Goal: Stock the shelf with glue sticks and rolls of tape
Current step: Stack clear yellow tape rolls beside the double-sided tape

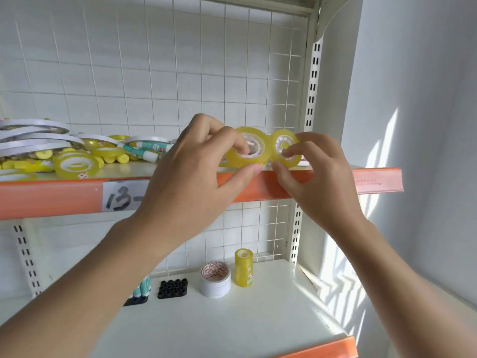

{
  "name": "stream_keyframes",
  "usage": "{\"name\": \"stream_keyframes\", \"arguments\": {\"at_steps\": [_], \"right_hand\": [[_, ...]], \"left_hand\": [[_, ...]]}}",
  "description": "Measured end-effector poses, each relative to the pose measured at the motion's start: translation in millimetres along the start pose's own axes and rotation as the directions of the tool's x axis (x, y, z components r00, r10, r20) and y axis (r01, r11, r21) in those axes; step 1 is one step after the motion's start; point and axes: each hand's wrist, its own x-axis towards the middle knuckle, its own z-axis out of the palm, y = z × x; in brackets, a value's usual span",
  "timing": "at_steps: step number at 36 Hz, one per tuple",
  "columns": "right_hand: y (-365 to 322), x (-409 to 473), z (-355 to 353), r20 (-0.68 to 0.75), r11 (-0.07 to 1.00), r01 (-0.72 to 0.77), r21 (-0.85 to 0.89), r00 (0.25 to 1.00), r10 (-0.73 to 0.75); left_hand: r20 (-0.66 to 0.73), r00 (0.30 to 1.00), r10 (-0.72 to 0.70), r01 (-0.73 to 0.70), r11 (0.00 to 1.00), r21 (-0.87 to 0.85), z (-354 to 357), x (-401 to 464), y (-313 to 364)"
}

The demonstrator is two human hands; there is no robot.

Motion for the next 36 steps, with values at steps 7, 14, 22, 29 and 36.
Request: {"name": "stream_keyframes", "arguments": {"at_steps": [7,14,22,29,36], "right_hand": [[-14.9,-57.0,-3.2,-0.087,0.986,0.165,0.008,0.983,-0.163],[-18.7,-119.7,18.9,0.031,0.995,0.062,0.08,0.997,-0.064],[-0.9,-190.4,57.7,0.189,0.992,-0.108,0.065,0.977,0.094],[25.6,-245.2,77.6,0.33,0.972,-0.234,0.011,0.918,0.218],[58.8,-290.6,92.5,0.495,0.938,-0.341,-0.057,0.806,0.323]], "left_hand": [[0.007,0.999,-0.037,0.037,0.997,-0.067,1.8,-73.0,-7.3],[0.014,0.99,-0.139,0.14,0.986,-0.088,25.2,-140.7,-27.3],[0.155,0.934,-0.32,0.343,0.926,-0.155,77.5,-195.8,-47.9],[0.317,0.838,-0.444,0.508,0.848,-0.153,133.9,-237.8,-70.8],[0.448,0.768,-0.457,0.538,0.841,-0.064,176.4,-262.2,-82.4]]}}
